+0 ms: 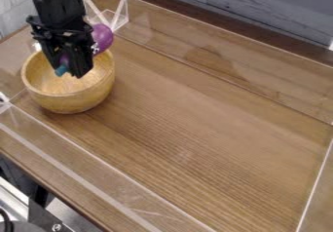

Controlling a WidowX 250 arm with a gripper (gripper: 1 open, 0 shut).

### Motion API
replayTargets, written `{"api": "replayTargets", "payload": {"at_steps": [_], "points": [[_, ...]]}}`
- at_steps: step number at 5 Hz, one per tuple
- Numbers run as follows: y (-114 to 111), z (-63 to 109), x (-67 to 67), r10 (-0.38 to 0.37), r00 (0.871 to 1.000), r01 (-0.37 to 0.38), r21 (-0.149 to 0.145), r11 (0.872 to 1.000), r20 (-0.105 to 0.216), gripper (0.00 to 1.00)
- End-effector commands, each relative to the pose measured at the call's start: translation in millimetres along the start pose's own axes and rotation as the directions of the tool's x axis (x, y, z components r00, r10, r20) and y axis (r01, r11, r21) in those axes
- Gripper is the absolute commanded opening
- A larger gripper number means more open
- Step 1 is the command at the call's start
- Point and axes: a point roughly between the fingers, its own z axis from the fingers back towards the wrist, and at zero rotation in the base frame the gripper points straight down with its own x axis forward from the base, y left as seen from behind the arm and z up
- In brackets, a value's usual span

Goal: Put the purple eggplant in the brown bowl

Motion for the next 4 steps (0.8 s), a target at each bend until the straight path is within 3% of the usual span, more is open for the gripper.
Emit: {"api": "replayTargets", "payload": {"at_steps": [1,4], "points": [[8.6,12.7,7.7,0.001,0.999,-0.003,0.033,0.999,0.051,0.0],[14.8,9.3,8.8,0.003,0.999,-0.005,0.036,0.999,0.046,0.0]]}}
